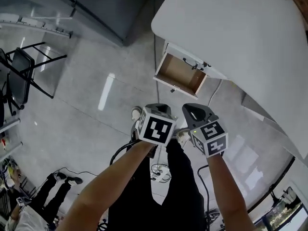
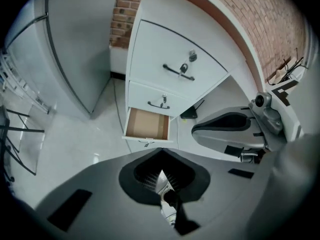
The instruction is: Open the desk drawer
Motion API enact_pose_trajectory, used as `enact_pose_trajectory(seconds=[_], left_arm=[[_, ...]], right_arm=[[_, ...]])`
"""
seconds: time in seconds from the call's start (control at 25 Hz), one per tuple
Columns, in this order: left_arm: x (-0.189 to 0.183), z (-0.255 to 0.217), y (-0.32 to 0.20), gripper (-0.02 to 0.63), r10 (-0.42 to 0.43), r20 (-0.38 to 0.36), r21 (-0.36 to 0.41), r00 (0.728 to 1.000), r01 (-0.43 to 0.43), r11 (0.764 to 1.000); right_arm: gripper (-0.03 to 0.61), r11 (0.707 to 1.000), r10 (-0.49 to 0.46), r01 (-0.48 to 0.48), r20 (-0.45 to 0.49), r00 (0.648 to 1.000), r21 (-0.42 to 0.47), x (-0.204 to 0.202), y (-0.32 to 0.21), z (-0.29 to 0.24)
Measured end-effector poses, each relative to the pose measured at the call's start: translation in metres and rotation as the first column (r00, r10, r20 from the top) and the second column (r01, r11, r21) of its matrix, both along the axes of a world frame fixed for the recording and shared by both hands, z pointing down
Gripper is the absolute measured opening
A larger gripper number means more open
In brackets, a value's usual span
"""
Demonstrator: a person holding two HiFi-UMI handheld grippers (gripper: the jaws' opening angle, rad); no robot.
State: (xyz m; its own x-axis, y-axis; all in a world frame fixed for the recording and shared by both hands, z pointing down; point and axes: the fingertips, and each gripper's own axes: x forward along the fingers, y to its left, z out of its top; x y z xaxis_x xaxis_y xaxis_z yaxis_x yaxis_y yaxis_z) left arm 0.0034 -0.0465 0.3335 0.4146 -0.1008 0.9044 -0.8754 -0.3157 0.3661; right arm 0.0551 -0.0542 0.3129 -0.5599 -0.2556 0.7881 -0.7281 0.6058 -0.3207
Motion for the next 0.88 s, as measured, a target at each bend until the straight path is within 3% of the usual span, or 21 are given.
enact_pose_trajectory(seconds=[0.36,0.88], left_arm=[[0.005,-0.082,-0.006,0.008,0.023,-0.007,0.017,1.0,-0.023,1.0],[0.011,-0.197,0.029,0.006,0.007,-0.025,0.059,1.0,-0.005,0.998]], right_arm=[[0.015,0.976,0.215,-0.215,0.026,0.976,0.014,0.02,0.001,-0.091],[0.015,0.961,0.272,-0.275,0.083,0.959,0.036,0.027,0.035,-0.205]])
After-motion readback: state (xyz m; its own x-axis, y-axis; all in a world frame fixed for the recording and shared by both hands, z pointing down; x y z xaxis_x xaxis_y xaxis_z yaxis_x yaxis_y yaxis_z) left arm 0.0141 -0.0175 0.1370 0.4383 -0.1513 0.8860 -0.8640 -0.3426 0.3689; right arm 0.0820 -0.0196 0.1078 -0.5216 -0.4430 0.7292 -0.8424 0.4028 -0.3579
